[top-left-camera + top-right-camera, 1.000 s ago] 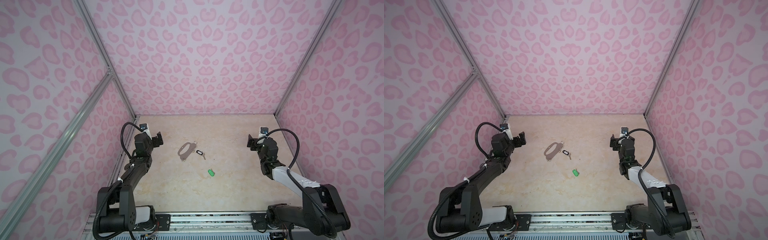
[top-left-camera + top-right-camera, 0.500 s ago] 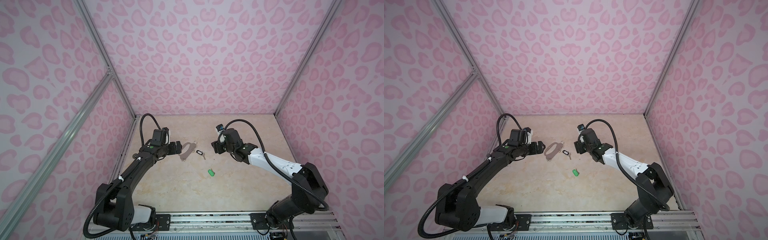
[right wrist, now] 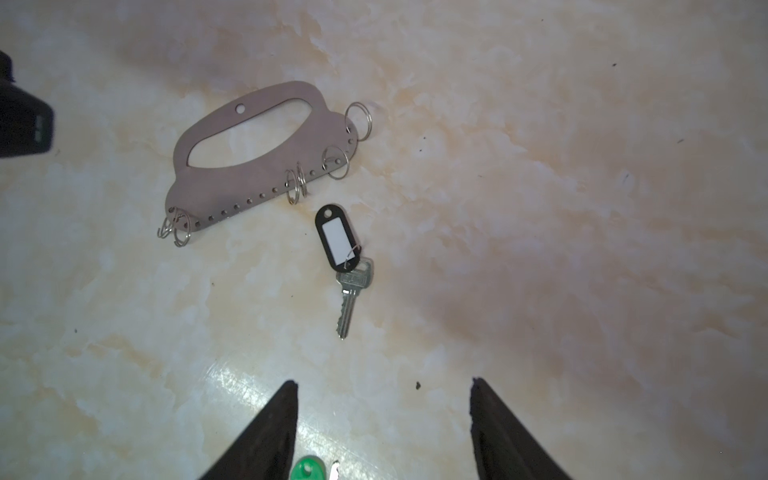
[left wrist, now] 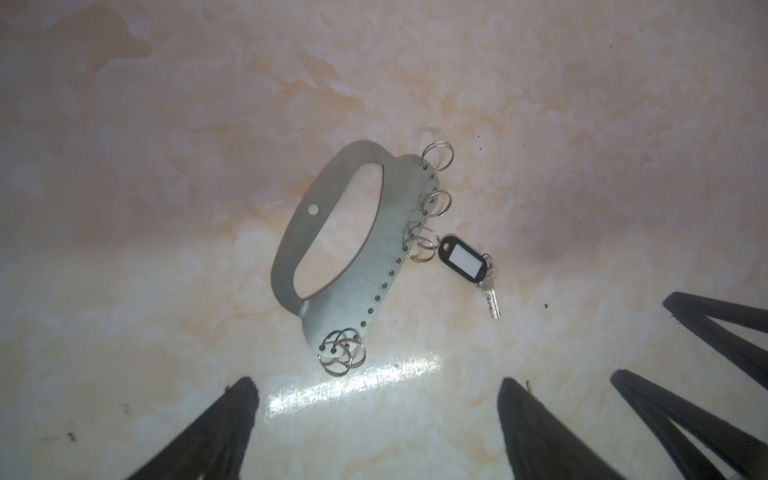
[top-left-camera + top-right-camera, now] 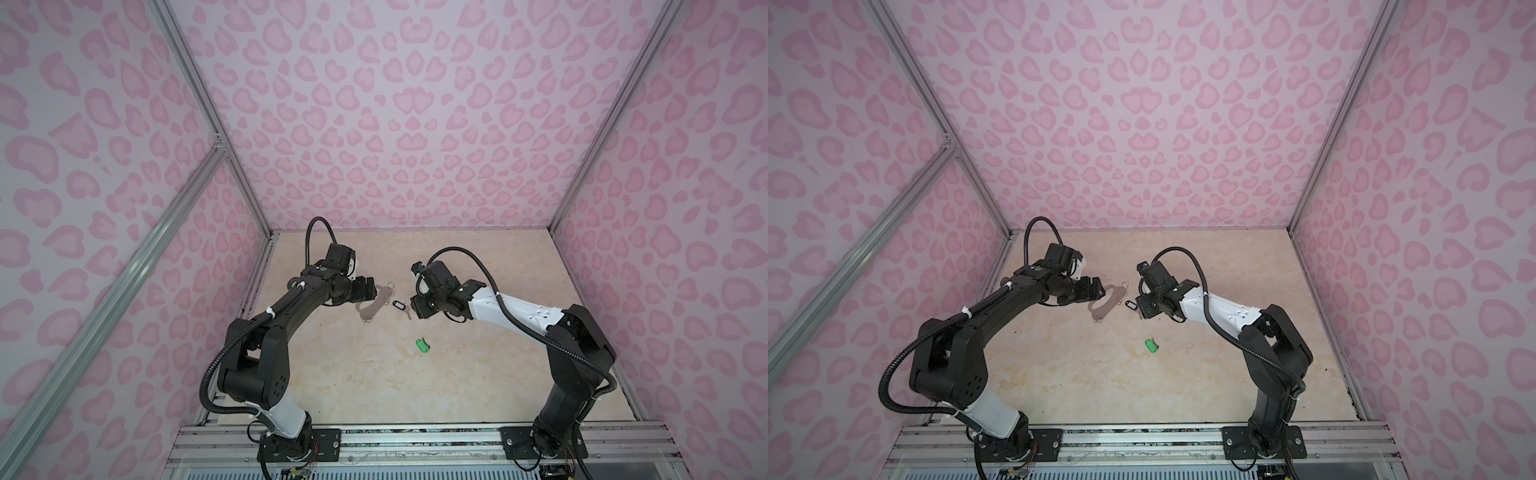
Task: Put the keys on the keyring
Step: 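Move both grippers forward toward the grey metal keyring plate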
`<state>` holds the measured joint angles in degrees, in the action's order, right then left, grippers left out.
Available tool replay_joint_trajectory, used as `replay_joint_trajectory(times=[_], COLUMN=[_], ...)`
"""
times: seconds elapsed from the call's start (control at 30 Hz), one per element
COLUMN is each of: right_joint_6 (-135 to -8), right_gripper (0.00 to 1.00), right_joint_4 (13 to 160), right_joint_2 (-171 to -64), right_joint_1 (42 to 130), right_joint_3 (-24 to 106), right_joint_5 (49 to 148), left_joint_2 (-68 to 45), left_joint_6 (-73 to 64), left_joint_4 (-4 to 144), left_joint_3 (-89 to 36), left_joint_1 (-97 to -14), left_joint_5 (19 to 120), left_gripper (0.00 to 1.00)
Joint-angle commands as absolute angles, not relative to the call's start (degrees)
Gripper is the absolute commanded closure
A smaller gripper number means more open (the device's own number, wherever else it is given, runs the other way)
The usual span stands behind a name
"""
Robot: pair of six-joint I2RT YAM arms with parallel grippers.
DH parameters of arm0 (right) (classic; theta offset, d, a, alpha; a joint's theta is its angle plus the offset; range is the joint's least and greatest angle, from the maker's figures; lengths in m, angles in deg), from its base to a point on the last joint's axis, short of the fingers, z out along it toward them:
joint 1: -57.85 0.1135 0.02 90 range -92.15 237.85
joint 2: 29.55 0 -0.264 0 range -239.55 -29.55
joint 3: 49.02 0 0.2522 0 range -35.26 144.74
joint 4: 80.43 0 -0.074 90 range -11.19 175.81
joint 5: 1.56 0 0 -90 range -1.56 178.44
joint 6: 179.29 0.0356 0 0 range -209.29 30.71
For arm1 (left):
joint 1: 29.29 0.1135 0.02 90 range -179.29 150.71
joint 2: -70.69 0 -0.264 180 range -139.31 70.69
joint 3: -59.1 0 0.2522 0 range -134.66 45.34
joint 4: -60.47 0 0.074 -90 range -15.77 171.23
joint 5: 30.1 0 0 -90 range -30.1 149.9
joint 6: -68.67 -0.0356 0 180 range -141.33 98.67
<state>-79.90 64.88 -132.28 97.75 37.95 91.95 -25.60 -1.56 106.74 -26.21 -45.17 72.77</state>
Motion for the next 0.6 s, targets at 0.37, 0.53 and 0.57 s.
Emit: replay_joint_trajectory(times=[0.37, 0.53, 0.57], right_joint_6=[-86.6, -90.0, -90.0], right_gripper=[0.59, 0.6, 0.6], right_joint_4=[50.9, 43.8, 43.4], right_joint_2=[-152.4, -157.8, -158.2], right_joint_1=[90.9, 90.2, 90.1], right_joint_3=[65.2, 72.9, 73.5], right_joint_5=[109.8, 109.1, 109.1], left_joint_2=[-28.4, -25.3, -24.6], left_joint_6=[-3.4, -4.1, -4.2], left_joint_4=[108.1, 107.2, 107.0], left_joint_3=[-29.4, -26.6, -26.1], left_joint_1=[-45.1, -45.1, -45.1], left_joint_5=[74.7, 73.6, 73.2], left_gripper=[0.15, 0.17, 0.17])
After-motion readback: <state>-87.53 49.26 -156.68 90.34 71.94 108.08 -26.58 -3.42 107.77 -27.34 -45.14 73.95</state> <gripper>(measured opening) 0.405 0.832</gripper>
